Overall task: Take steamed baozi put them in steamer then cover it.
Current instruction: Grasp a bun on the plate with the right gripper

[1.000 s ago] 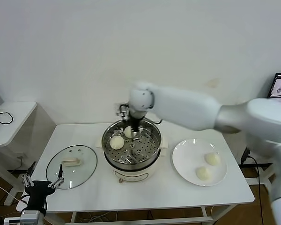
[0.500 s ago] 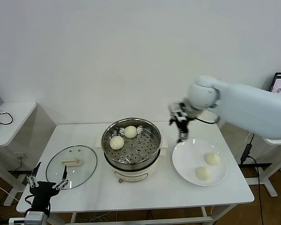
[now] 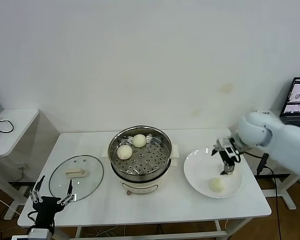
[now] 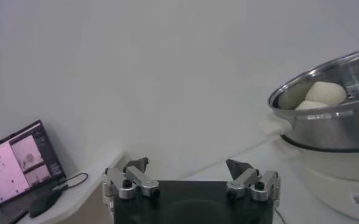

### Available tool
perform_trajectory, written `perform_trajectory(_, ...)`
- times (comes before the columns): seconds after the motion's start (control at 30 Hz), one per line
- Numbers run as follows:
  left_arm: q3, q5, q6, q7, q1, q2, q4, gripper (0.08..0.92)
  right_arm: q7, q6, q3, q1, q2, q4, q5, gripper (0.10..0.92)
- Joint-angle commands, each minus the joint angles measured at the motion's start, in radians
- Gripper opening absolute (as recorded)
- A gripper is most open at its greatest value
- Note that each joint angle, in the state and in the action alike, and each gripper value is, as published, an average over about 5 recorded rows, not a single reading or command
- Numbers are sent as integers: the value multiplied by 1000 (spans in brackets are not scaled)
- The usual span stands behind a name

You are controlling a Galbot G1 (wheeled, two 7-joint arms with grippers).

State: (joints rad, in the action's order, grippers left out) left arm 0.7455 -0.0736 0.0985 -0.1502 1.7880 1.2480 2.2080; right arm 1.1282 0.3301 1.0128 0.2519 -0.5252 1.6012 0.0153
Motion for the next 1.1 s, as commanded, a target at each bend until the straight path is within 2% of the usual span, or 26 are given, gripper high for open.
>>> perform_trajectory(0.03, -6, -9, 0, -1, 5, 9, 1, 823, -8, -63, -173, -300, 54, -32, 146, 823)
perform_trajectory(0.43, 3, -14, 4, -2, 8, 14, -3, 823, -30, -74, -231, -386, -50, -163, 190, 823)
perform_trajectory(0.83, 7, -13, 5, -2, -4, 15, -17, 823, -48, -63, -231, -388, -130, -229, 187, 820)
perform_trajectory(1.1, 8, -12, 4, -2, -6, 16, -20, 823, -41, -48, -228, -386, -137, -232, 182, 739)
